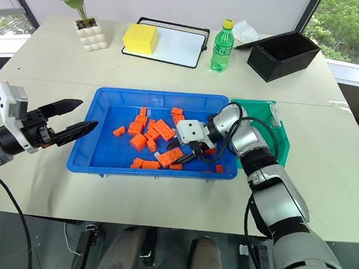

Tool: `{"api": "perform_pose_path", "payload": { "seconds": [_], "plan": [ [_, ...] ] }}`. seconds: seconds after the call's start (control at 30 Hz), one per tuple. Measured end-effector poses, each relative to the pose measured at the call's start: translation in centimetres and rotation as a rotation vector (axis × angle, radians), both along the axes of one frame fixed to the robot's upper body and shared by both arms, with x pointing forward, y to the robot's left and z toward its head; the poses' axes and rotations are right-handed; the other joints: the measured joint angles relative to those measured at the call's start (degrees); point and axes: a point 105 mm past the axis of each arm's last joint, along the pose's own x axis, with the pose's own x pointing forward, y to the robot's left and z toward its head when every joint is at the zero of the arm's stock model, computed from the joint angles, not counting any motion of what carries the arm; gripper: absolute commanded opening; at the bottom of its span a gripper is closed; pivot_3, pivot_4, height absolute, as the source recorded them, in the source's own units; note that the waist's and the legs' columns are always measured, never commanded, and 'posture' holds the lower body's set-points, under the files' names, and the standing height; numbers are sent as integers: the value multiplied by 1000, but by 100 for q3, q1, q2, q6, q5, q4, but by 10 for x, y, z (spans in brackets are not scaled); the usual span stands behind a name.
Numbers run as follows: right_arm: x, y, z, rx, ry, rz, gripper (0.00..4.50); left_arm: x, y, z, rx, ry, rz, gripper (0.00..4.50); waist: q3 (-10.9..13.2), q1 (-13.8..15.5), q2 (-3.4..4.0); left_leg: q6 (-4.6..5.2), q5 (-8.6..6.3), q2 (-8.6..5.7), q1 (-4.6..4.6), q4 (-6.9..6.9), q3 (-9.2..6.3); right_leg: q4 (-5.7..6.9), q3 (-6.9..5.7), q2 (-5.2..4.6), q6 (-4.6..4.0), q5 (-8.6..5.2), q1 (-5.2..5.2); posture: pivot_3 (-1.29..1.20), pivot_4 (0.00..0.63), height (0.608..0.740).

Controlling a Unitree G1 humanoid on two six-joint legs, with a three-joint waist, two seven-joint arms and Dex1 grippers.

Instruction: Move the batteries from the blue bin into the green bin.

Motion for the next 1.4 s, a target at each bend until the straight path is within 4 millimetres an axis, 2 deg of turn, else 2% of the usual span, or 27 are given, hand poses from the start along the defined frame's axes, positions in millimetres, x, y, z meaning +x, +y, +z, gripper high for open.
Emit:
{"api": "perform_pose_path", "payload": {
  "seconds": [0.4,0.47,0.63,0.73,0.9,0.93,1.2,1.4],
  "plan": [
    [3,-2,1,-3,1,-23,710,3,1,2,-7,-10,21,4500,0,1,0,0,0,0,0,-1,0,1,0,0,0,0,-1,0,150,739],
    [5,-1,6,4,-9,-31,710,3,1,2,-10,-10,21,4500,0,-2,0,0,0,0,0,-1,0,1,0,0,0,0,-2,0,150,739],
    [-4,19,41,112,7,-6,710,3,-1,1,-11,-8,17,4500,0,-1,0,-1,0,0,0,-3,-1,4,0,-1,0,0,-2,0,150,739],
    [-12,30,49,146,14,8,1565,3,-1,1,-13,-7,15,4500,0,2,0,-1,0,0,0,-3,-1,6,0,-1,0,0,-3,0,150,739],
    [-17,44,30,192,53,-83,4173,3,-2,-1,-25,-8,18,4500,0,21,-1,-1,0,-4,0,-3,-1,6,1,-4,0,0,-3,0,150,739],
    [-16,44,29,192,50,-102,4450,3,-2,-1,-28,-6,20,4500,0,19,-1,-1,0,-4,0,-3,-1,7,1,-3,0,0,-4,0,150,739],
    [-8,48,19,171,40,-195,4450,3,-2,-5,-44,-3,41,4500,0,5,-1,-1,0,-4,0,-4,-1,7,1,-3,0,0,-5,0,150,739],
    [-11,40,8,122,103,-220,4450,3,-1,-8,-38,2,50,4500,0,12,-1,-1,0,-4,0,-5,-1,7,1,-3,0,0,-5,0,150,739]
  ]
}}
